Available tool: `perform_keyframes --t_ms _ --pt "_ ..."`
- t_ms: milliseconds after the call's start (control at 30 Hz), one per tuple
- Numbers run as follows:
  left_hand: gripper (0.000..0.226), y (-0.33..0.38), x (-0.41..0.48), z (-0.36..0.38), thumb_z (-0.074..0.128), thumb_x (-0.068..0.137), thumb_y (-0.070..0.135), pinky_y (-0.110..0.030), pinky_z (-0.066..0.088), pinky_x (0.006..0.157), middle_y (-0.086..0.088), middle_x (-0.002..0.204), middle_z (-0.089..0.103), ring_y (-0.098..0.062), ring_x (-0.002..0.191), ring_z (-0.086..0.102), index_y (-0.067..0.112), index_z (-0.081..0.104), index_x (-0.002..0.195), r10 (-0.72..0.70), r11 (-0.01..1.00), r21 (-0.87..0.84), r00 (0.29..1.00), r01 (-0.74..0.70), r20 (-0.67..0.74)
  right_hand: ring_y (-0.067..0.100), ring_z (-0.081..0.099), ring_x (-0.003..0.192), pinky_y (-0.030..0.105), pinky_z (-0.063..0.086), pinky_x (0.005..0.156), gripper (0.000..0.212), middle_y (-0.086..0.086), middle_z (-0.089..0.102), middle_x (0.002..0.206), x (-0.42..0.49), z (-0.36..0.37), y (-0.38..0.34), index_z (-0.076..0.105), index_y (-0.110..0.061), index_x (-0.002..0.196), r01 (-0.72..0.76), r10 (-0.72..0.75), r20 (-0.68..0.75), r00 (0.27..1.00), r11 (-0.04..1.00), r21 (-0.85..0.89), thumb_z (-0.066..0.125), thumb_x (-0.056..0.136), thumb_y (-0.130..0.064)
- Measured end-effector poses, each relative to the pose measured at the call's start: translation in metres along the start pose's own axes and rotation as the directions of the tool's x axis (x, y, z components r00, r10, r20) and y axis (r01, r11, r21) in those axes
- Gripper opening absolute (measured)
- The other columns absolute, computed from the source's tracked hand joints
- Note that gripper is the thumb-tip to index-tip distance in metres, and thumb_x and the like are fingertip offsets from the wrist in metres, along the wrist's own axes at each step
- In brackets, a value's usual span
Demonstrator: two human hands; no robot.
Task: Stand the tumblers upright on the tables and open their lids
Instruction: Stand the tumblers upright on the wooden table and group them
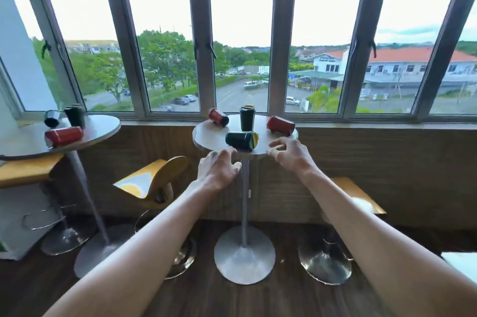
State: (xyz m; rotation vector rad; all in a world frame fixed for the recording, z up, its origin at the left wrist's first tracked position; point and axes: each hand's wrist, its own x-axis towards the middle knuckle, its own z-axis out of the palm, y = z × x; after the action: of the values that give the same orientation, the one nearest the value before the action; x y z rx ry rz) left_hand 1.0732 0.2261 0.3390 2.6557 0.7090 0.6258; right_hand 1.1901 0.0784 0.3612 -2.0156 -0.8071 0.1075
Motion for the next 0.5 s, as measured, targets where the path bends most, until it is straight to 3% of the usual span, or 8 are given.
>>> perform_keyframes --t_ms 167,267,367,433,500 --pt "0.044 -0.024 0.092 0.021 0.058 0.09 0.037 -0.038 0.048 0.094 -0.006 0.126 0.067 -0.03 0.113 0.062 0.027 0.054 0.133 -0.049 0.999 -0.023 0.999 0.049 0.019 0.017 0.061 0.093 0.022 0.043 0.073 0.027 0.005 0.068 0.104 0.097 0.02 0.026 0.068 -0.011 0.114 -0.023 0.023 0.005 1.0 1.0 0.018 0.065 0.089 -0.023" --pt "0.042 -0.042 0.147 0.039 0.057 0.092 0.03 -0.034 0.046 0.086 -0.007 0.126 0.065 -0.03 0.112 0.061 0.021 0.052 0.134 -0.063 0.997 -0.038 0.998 0.064 0.031 0.021 0.065 0.1 0.032 0.051 0.09 0.023 0.005 0.071 0.101 0.157 0.036 0.046 0.07 -0.015 0.107 -0.039 0.039 -0.007 0.999 0.998 0.043 0.067 0.087 -0.024" --pt "0.041 -0.06 0.205 0.061 0.057 0.093 0.024 -0.034 0.045 0.087 -0.008 0.127 0.064 -0.027 0.114 0.06 0.017 0.052 0.134 -0.045 0.997 -0.066 0.999 0.046 0.008 0.016 0.063 0.102 0.03 0.042 0.099 0.022 0.001 0.073 0.099 0.222 0.055 0.069 0.07 -0.019 0.107 -0.049 0.049 0.004 0.999 0.999 0.015 0.066 0.087 -0.028" --pt "0.043 -0.075 0.249 0.08 0.059 0.092 0.023 -0.036 0.046 0.094 -0.006 0.128 0.064 -0.024 0.115 0.06 0.019 0.052 0.134 -0.013 0.995 -0.104 1.0 0.011 -0.021 0.013 0.064 0.098 0.029 0.044 0.095 0.021 -0.002 0.074 0.099 0.265 0.066 0.084 0.07 -0.023 0.106 -0.043 0.043 -0.008 0.999 0.999 0.001 0.067 0.086 -0.031" --pt "0.04 -0.091 0.297 0.102 0.06 0.091 0.023 -0.037 0.049 0.093 -0.007 0.126 0.065 -0.023 0.112 0.062 0.018 0.056 0.131 0.008 0.99 -0.141 0.998 -0.015 -0.054 0.011 0.063 0.093 0.018 0.043 0.079 0.022 -0.002 0.072 0.102 0.307 0.077 0.098 0.07 -0.02 0.109 -0.033 0.033 -0.004 0.999 0.999 0.018 0.066 0.088 -0.027"
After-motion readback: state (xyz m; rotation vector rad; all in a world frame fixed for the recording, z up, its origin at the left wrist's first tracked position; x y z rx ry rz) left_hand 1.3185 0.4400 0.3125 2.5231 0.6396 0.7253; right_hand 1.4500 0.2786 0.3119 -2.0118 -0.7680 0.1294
